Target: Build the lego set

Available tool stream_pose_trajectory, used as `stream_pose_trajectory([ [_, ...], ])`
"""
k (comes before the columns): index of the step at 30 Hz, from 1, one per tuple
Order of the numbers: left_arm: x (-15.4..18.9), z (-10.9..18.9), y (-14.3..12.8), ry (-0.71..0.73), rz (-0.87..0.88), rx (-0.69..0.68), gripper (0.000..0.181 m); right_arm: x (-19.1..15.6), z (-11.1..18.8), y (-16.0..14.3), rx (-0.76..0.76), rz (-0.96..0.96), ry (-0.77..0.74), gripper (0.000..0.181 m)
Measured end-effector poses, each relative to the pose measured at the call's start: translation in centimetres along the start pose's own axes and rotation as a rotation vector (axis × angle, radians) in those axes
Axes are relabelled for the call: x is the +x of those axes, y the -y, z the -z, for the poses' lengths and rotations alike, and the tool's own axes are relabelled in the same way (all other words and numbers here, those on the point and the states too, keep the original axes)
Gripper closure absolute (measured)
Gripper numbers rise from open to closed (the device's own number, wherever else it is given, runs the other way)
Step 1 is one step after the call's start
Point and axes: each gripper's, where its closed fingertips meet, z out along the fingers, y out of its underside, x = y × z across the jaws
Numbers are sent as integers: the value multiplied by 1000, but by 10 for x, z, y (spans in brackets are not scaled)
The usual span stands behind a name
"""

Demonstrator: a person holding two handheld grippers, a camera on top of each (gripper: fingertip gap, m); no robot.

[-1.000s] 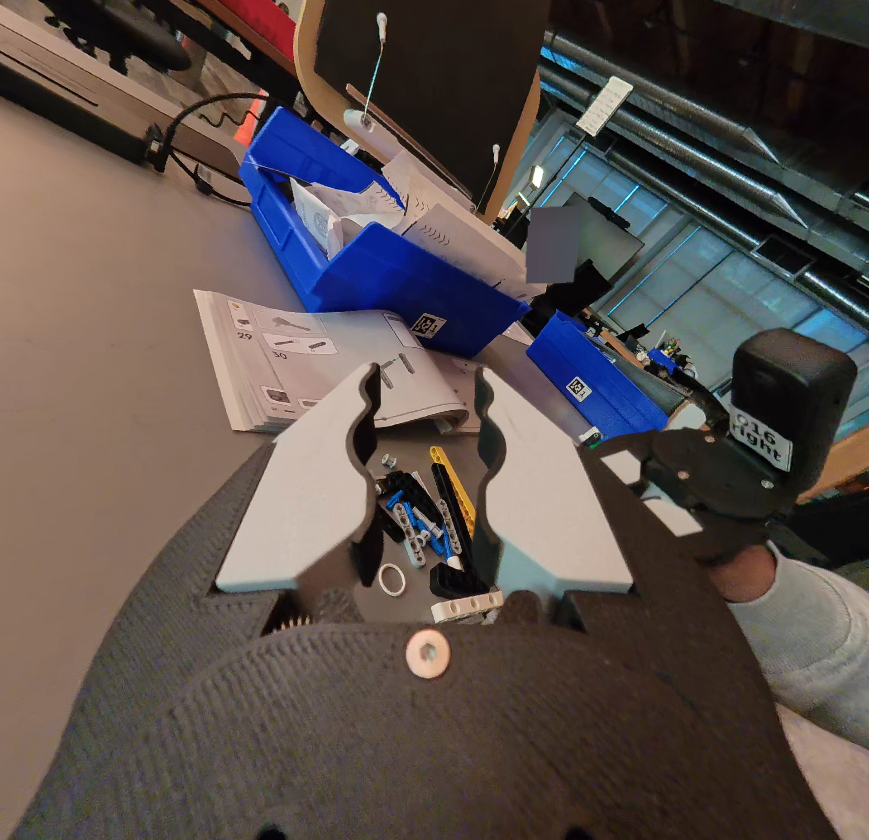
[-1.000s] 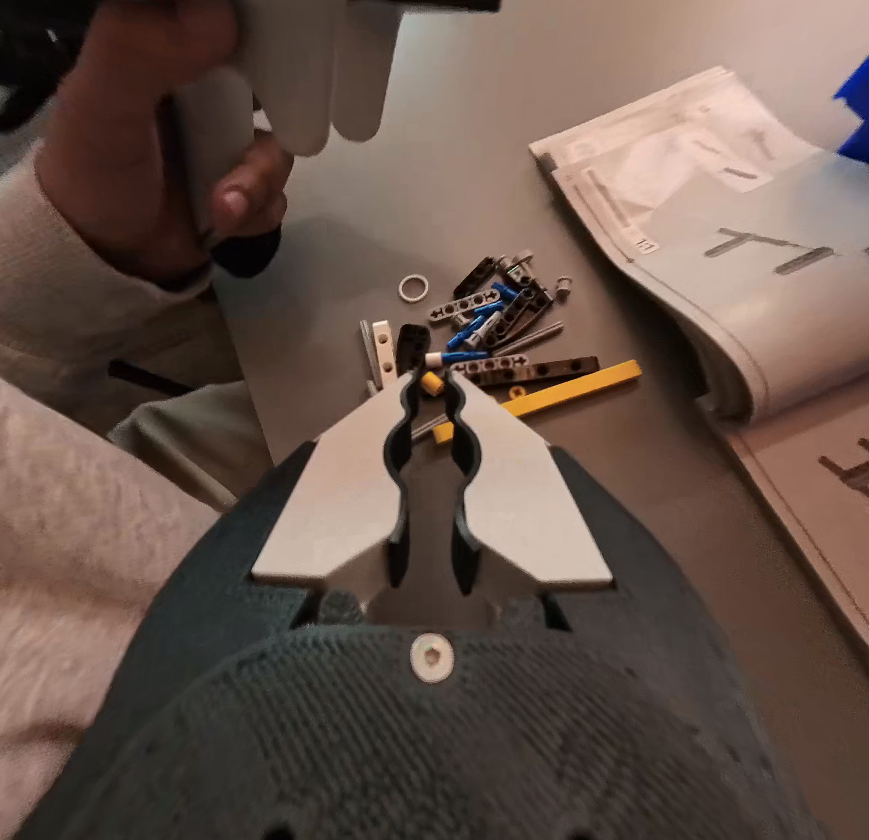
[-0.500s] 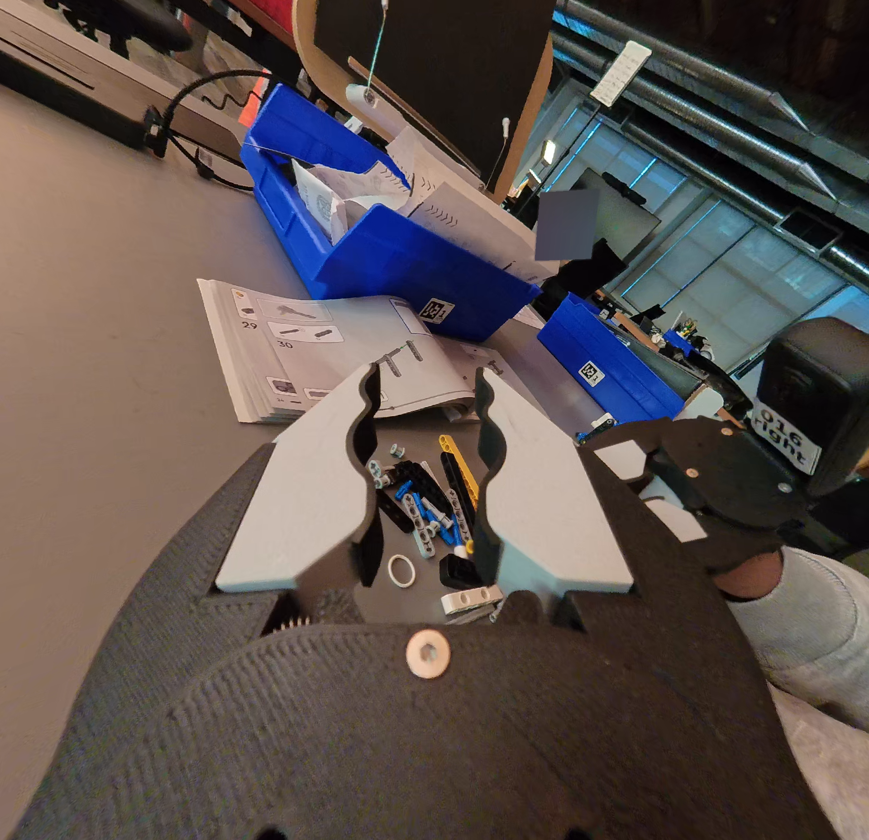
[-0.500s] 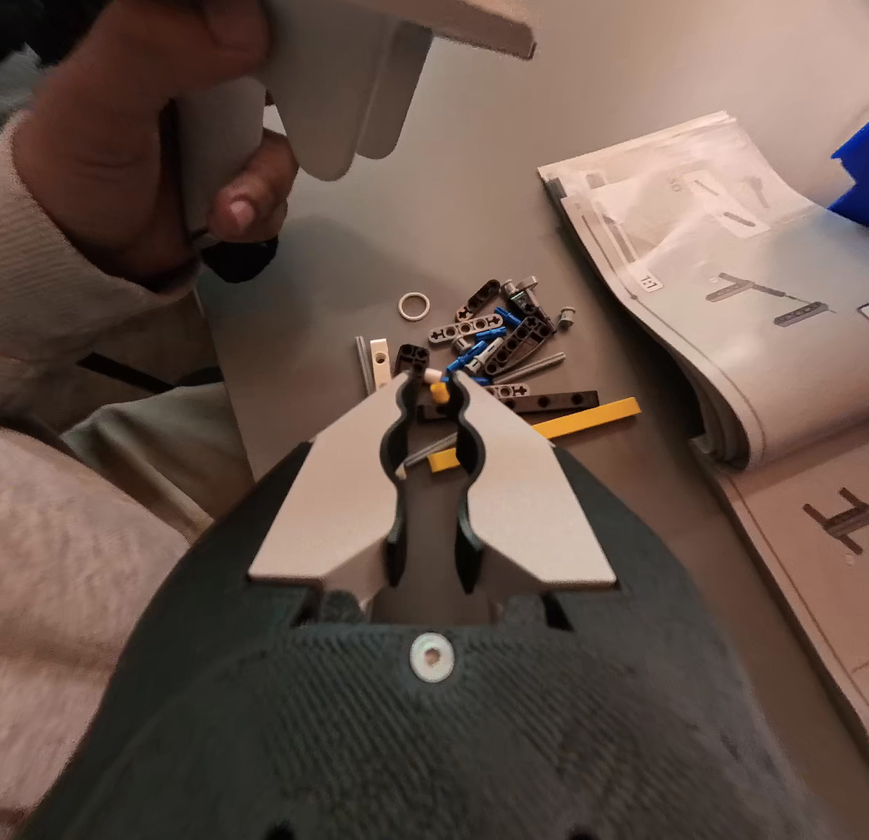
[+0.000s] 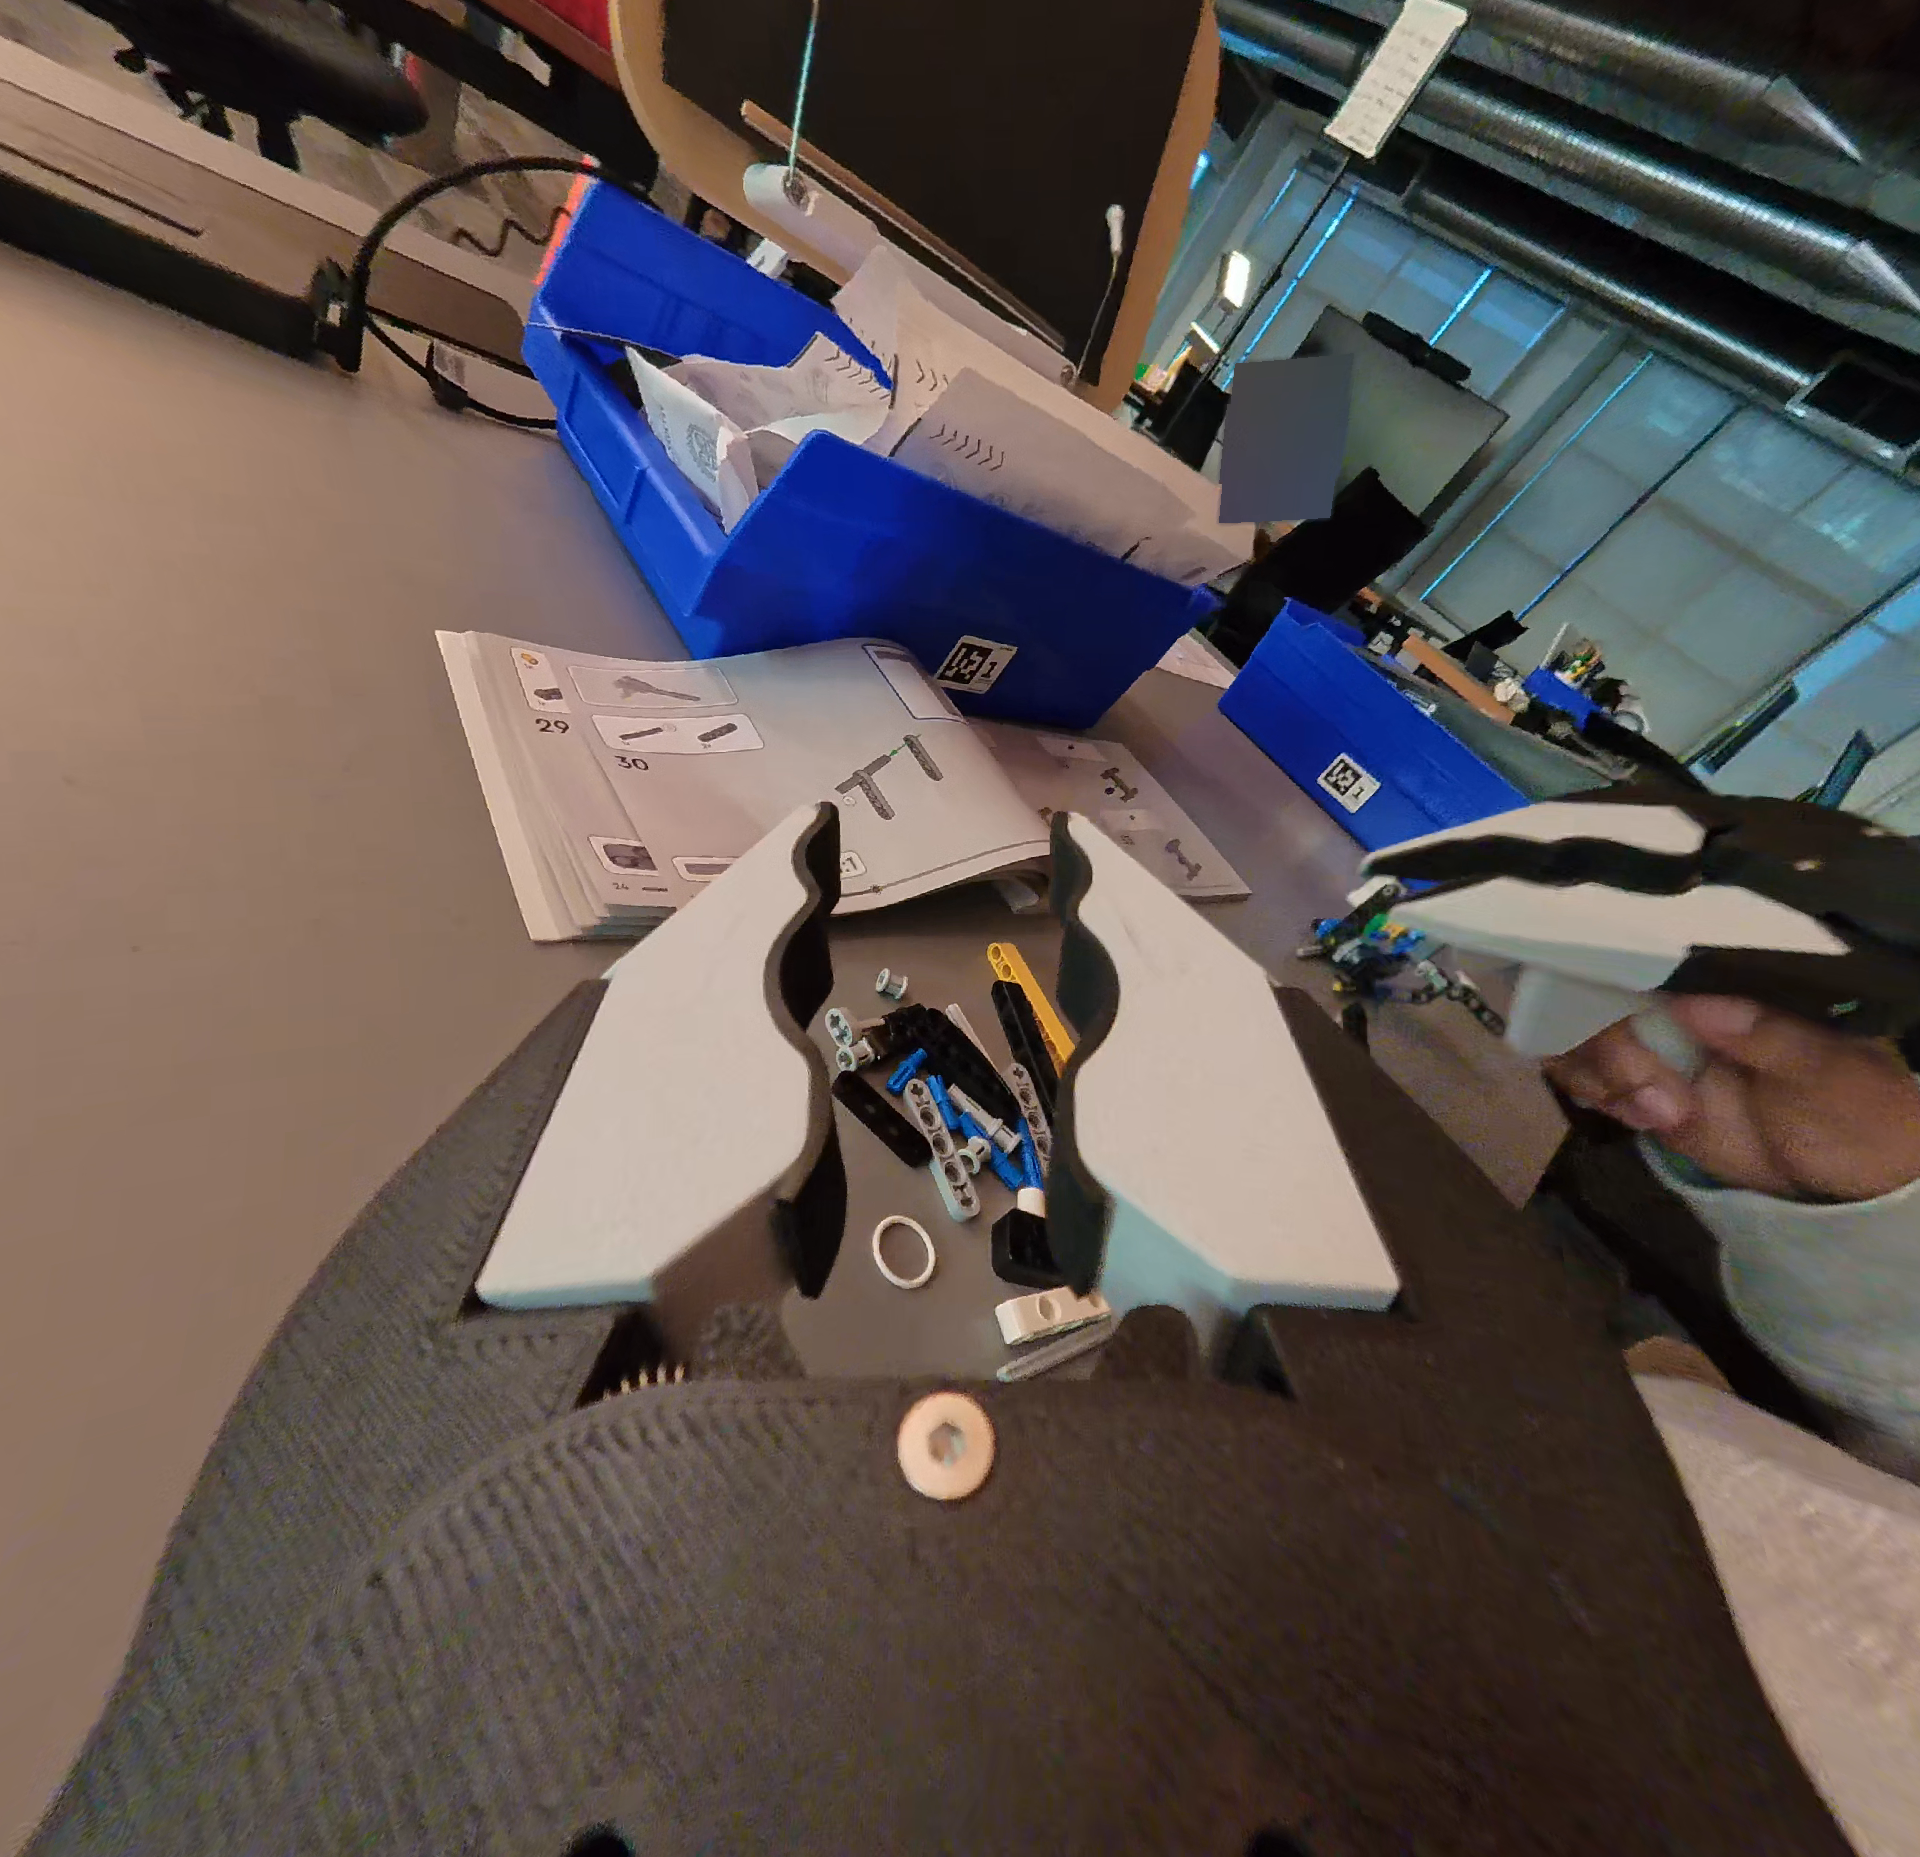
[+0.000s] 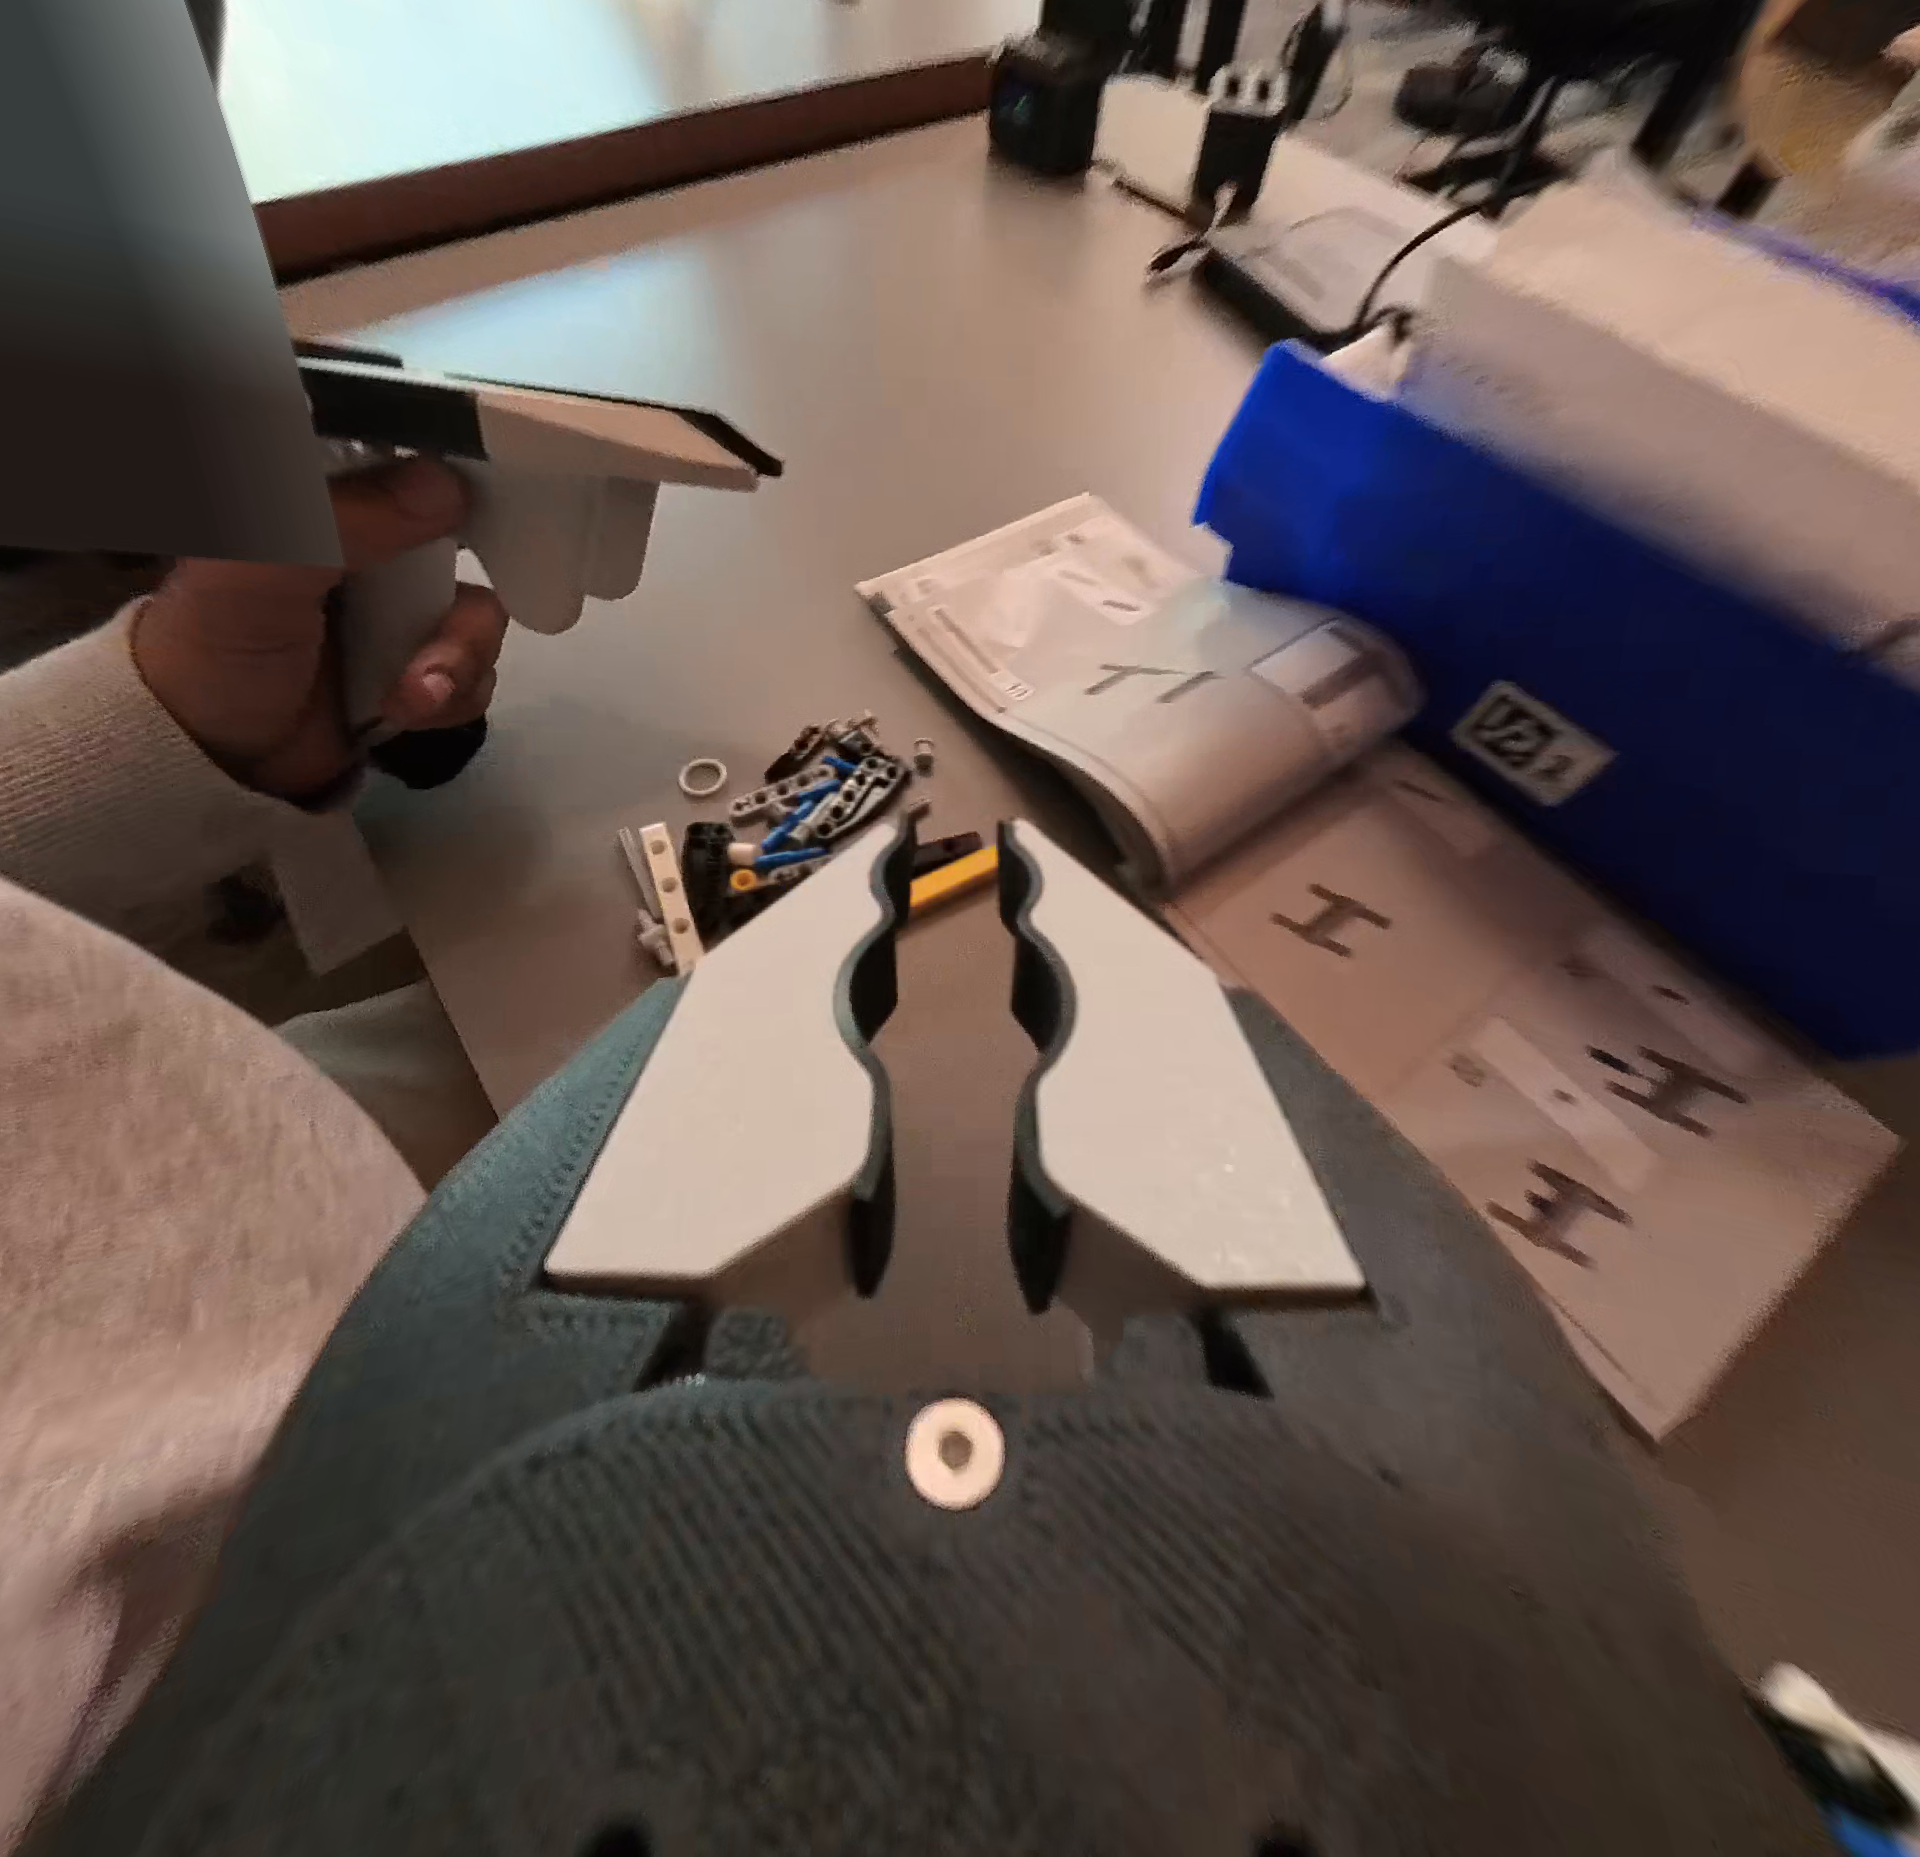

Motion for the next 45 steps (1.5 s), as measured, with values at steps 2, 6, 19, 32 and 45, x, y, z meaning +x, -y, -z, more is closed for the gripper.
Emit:
stream_pose_trajectory([
  [2, 4, -2, -2, 4, -44, -10, 143, 10, 23, 0, 56, -20, -24, 167],
  [6, 59, -14, -24, -188, -116, -118, 173, 28, 63, -7, 246, -72, -60, 177],
  [19, 195, -99, -117, -142, -540, -204, 181, 33, 95, -43, 375, -177, 41, 166],
  [32, 208, -88, -132, -189, -543, -196, 181, 31, 131, -99, 220, -150, -133, 152],
  [45, 185, -87, -171, -150, -641, -382, 156, 13, 101, -101, 144, -79, -74, 152],
])
